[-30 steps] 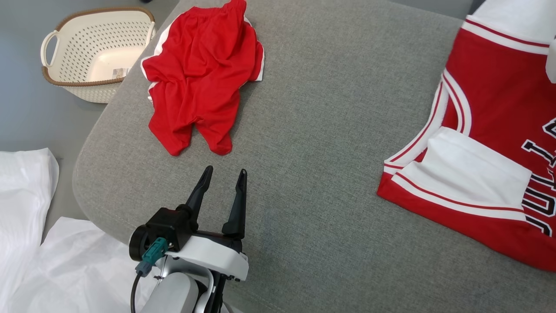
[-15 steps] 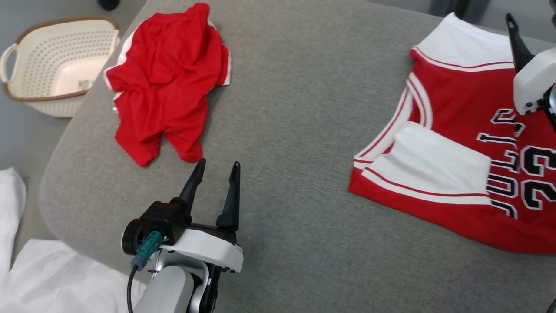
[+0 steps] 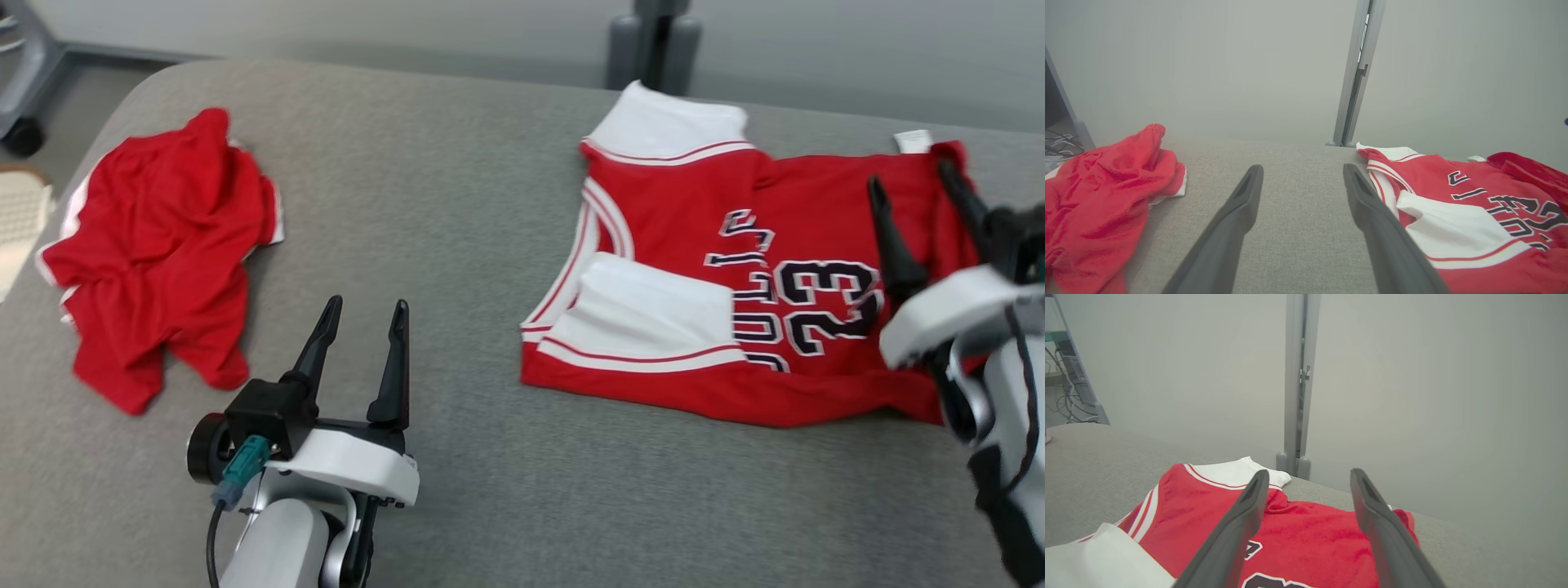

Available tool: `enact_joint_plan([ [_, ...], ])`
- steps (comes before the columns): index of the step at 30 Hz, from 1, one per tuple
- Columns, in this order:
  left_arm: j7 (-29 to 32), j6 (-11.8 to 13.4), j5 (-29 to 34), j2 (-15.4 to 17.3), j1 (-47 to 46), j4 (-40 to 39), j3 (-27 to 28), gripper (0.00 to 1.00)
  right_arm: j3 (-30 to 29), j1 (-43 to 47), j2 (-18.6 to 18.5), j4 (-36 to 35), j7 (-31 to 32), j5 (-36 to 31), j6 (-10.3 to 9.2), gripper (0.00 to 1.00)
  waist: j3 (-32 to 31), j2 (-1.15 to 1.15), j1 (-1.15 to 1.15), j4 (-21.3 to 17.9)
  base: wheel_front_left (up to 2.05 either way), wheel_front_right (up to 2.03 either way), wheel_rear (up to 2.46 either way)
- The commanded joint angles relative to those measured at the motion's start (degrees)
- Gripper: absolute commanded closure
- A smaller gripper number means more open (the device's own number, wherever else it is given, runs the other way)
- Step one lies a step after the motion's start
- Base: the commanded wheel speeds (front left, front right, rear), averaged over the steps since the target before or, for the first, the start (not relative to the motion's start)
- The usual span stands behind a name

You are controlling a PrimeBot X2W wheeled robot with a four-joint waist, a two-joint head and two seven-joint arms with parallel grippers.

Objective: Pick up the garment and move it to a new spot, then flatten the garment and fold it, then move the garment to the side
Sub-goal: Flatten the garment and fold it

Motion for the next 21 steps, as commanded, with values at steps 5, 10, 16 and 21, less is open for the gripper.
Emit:
enact_joint_plan([
  [5, -0.04, -0.94, 1.37, 0.20, 1.50, 0.71, 1.77, 0.00, -6.02, 11.79, 3.46, -8.70, -0.17, -0.41, -0.01, 0.00, -4.21, 0.00, 0.00, -7.66, 0.00, 0.00, 0.00],
  [10, -0.04, -2.04, 2.08, 0.18, 1.95, 2.68, 2.36, 0.00, -9.85, 20.71, 8.25, -15.00, -0.17, -2.39, 0.00, 0.00, -4.93, 0.00, 0.00, -11.96, 0.00, 0.00, 0.00],
  [16, -0.04, -4.06, 4.56, 0.22, -2.32, 9.34, 1.99, 0.00, -9.39, 23.97, 11.94, -18.13, -0.16, -4.02, 0.00, 0.00, -3.10, 0.00, 0.00, -17.43, 0.00, 0.00, 0.00],
  [21, -0.04, -5.83, 6.70, 0.33, -9.14, 18.17, 1.57, 0.00, -8.35, 22.97, 12.74, -19.08, -0.17, -4.73, 0.00, 0.00, -0.84, 0.00, 0.00, -20.30, 0.00, 0.00, 0.00],
])
